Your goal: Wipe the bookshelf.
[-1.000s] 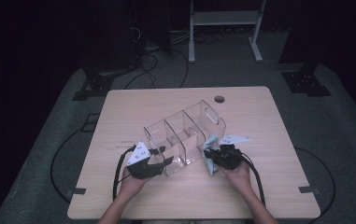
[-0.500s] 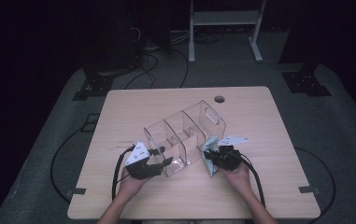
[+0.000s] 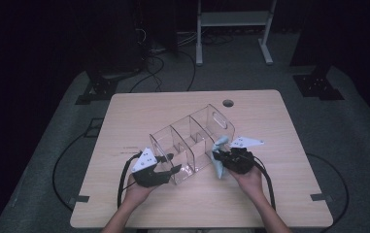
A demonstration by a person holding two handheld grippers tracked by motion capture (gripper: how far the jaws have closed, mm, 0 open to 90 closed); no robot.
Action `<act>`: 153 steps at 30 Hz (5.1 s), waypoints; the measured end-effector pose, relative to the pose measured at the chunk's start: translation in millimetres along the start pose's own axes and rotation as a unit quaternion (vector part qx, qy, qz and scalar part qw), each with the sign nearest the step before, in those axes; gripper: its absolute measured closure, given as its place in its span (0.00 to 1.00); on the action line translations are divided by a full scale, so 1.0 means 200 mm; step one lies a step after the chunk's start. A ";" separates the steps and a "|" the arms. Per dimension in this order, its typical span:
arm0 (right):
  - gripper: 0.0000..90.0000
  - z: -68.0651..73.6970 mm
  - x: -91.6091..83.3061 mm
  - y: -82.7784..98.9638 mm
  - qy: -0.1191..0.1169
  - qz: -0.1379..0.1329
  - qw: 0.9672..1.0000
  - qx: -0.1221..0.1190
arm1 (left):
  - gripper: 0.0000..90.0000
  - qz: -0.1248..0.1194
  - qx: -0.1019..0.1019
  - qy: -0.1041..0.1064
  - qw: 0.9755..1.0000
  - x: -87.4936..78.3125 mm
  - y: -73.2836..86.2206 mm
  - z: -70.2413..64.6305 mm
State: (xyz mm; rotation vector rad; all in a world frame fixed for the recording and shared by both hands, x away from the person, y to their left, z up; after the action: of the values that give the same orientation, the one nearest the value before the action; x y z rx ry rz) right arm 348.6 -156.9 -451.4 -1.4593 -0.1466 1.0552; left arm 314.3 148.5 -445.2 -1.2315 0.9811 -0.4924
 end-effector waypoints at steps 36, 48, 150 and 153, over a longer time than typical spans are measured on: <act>0.92 0.23 0.22 0.18 -0.059 0.084 0.994 -0.040 | 0.52 0.002 0.002 0.007 1.000 0.01 -0.01 -0.02; 0.92 0.24 0.18 0.13 -0.059 0.062 0.995 -0.044 | 0.52 0.001 0.004 0.007 1.000 0.02 -0.01 -0.02; 0.92 0.28 0.04 -0.06 -0.062 0.007 0.996 -0.066 | 0.52 0.002 0.010 0.004 1.000 0.02 -0.01 -0.03; 0.92 0.27 0.09 0.01 -0.059 0.034 0.996 -0.061 | 0.52 0.004 0.012 0.004 1.000 0.02 0.00 -0.03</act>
State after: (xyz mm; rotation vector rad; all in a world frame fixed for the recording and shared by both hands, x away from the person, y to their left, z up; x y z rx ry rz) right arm 322.8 -106.7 -453.2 -1.5207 -0.2504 1.2067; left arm 311.7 141.3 -446.0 -1.2045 0.9841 -0.5016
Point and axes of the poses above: each handheld gripper's, and its own axes: x roughly forward along the jaws, y roughly out of its underside, z roughly to its left, the point moved 1 cm from there along x, roughly forward along the jaws, and after that the axes turned 2 degrees about x, right-handed, at the moved point
